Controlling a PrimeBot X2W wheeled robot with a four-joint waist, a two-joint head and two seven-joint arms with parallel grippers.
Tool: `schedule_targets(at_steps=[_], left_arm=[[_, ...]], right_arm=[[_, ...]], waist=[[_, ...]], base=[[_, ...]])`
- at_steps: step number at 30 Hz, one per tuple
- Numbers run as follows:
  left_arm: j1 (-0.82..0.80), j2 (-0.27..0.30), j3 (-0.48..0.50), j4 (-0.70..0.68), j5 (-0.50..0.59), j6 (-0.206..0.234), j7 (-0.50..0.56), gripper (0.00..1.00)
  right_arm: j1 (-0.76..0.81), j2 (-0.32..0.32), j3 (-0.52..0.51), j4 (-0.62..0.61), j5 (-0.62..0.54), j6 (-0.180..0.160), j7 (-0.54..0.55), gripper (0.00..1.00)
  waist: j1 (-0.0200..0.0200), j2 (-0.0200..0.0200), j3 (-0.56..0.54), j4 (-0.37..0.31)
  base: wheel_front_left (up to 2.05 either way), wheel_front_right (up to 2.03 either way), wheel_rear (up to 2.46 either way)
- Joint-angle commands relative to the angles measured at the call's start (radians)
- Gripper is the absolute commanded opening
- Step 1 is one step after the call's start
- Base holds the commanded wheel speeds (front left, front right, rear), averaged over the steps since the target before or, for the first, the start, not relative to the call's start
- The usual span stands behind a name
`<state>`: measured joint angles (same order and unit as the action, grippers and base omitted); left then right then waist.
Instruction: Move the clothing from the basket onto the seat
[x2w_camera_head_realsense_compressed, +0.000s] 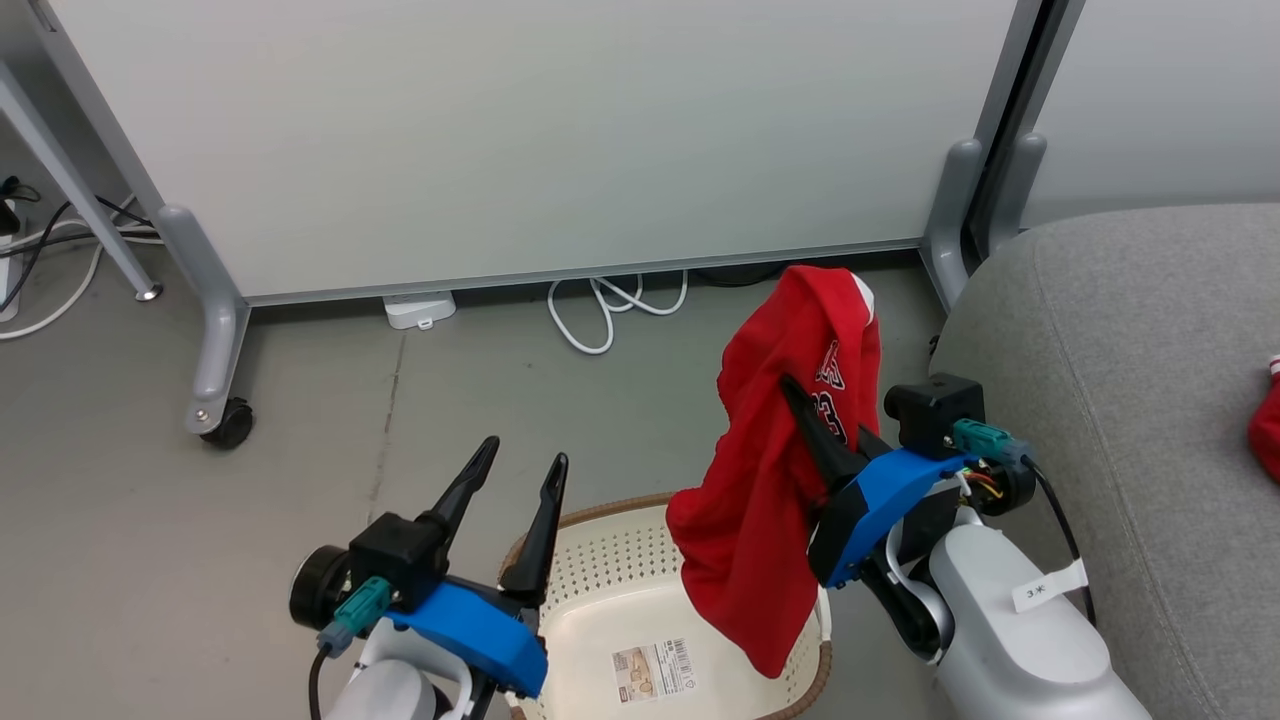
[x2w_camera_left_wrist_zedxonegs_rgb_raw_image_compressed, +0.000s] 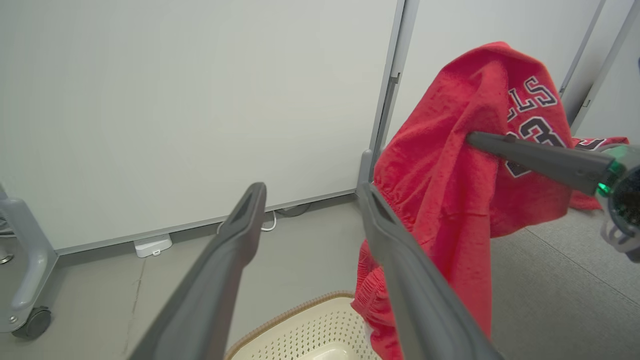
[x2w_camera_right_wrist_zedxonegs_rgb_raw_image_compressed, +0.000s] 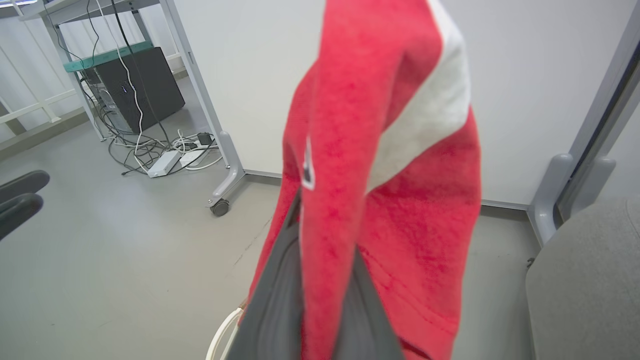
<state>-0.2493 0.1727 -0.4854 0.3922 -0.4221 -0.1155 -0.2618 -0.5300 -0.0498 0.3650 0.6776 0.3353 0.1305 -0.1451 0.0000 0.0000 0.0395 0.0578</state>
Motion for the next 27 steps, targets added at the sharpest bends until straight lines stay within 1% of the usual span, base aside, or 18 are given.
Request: schedule_targets(at_steps=[1, 4, 13, 23, 27], left_arm=[[0.014, -0.003, 0.009, -0.004, 0.005, -0.004, -0.005, 1.00], [0.041, -0.010, 0.043, -0.016, 0.033, -0.011, -0.005, 1.00], [0.058, -0.036, 0.070, -0.013, 0.065, -0.014, -0.005, 1.00], [0.050, -0.035, 0.046, -0.018, 0.055, -0.015, -0.005, 1.00], [0.048, -0.034, 0.046, -0.020, 0.053, -0.015, -0.005, 1.00]], right_arm=[[0.010, -0.001, -0.004, -0.006, -0.005, 0.000, 0.001, 0.00], [0.020, -0.001, -0.016, -0.013, -0.012, 0.000, 0.005, 0.00], [0.029, -0.001, -0.026, -0.029, -0.019, 0.000, 0.014, 0.00], [0.038, -0.001, -0.031, -0.046, -0.023, 0.000, 0.026, 0.00], [0.034, -0.001, -0.020, -0.054, -0.013, 0.000, 0.027, 0.00]], waist=[[0.0000, 0.0000, -0.001, 0.001], [0.0000, 0.0000, -0.003, 0.005], [0.0000, 0.0000, -0.010, 0.004], [0.0000, 0.0000, -0.008, -0.018], [0.0000, 0.0000, -0.006, -0.055]], base=[[0.00, 0.00, 0.00], [0.00, 0.00, 0.00], [0.00, 0.00, 0.00], [0.00, 0.00, 0.00], [0.00, 0.00, 0.00]])
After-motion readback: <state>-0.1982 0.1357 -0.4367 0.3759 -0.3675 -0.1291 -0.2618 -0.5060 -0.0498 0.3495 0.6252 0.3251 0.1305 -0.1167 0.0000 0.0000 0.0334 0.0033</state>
